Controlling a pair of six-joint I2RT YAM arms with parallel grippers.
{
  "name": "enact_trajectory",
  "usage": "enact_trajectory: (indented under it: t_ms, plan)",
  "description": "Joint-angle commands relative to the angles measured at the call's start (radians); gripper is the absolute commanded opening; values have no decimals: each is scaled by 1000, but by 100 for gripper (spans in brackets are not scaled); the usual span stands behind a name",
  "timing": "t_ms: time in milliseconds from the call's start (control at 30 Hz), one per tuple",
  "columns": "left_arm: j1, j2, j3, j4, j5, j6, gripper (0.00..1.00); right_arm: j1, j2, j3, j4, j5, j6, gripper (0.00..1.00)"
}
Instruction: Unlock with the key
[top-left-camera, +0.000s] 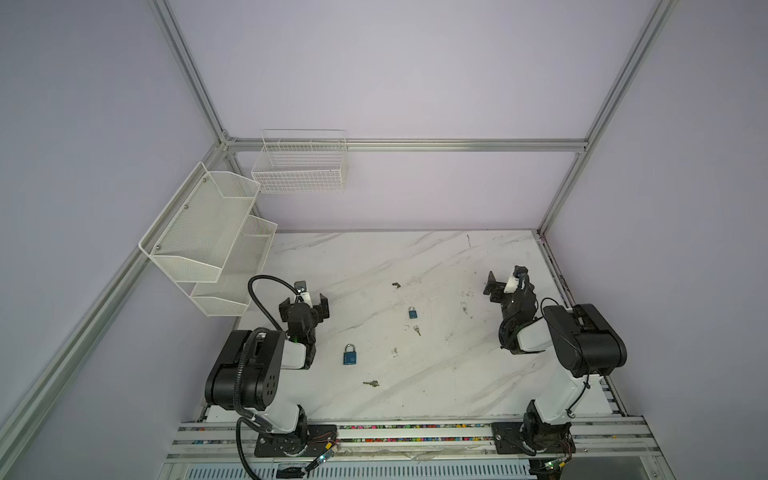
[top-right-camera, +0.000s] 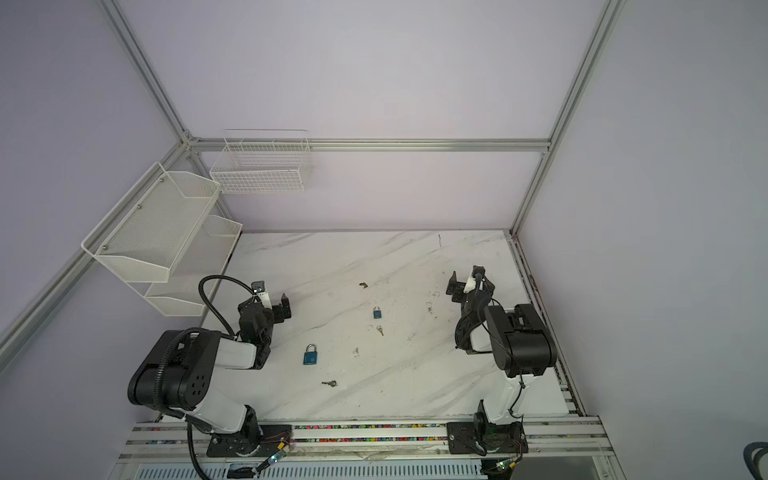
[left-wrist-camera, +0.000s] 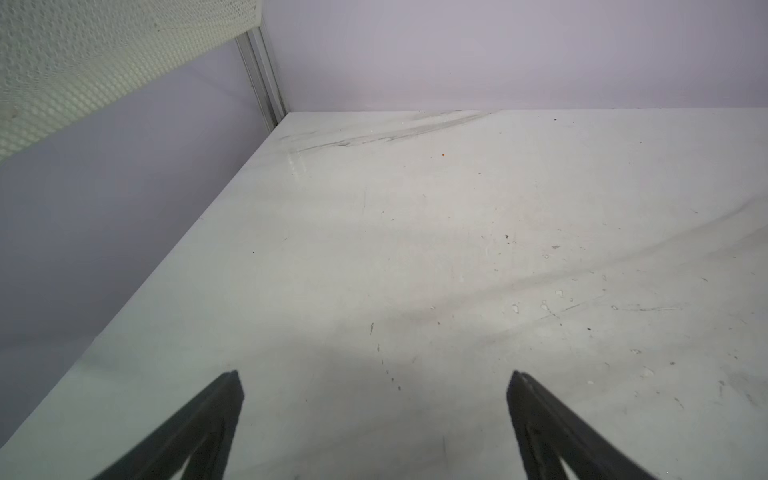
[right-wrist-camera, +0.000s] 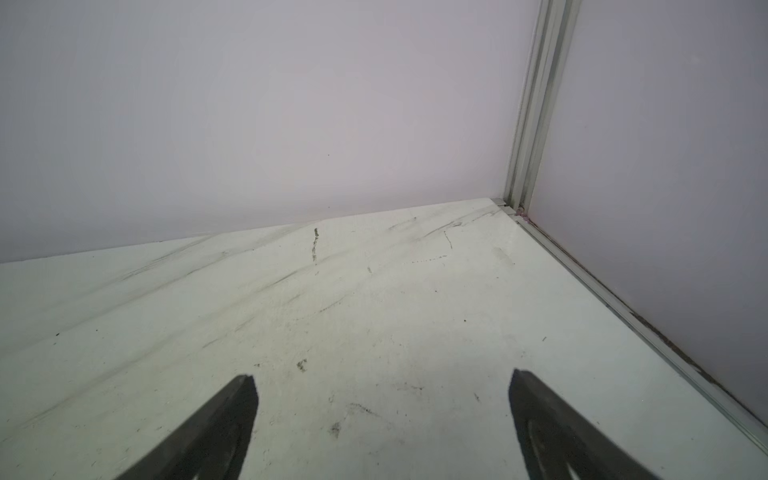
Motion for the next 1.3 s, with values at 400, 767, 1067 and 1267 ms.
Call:
enact_trajectory:
  t_ms: [400,767,1067,1267]
  plan:
    - [4,-11,22,60,4,17,100,4,-10,5,47,-9,-19,97]
    - [6,-12,22,60,5,15,100,5,-10,4,46,-11,-17,97]
    - [6,-10,22,61,6,15,100,5,-10,5,48,-12,-18,97]
    - [5,-13,20,60,5,15,100,5,-11,4,50,-14,-19,97]
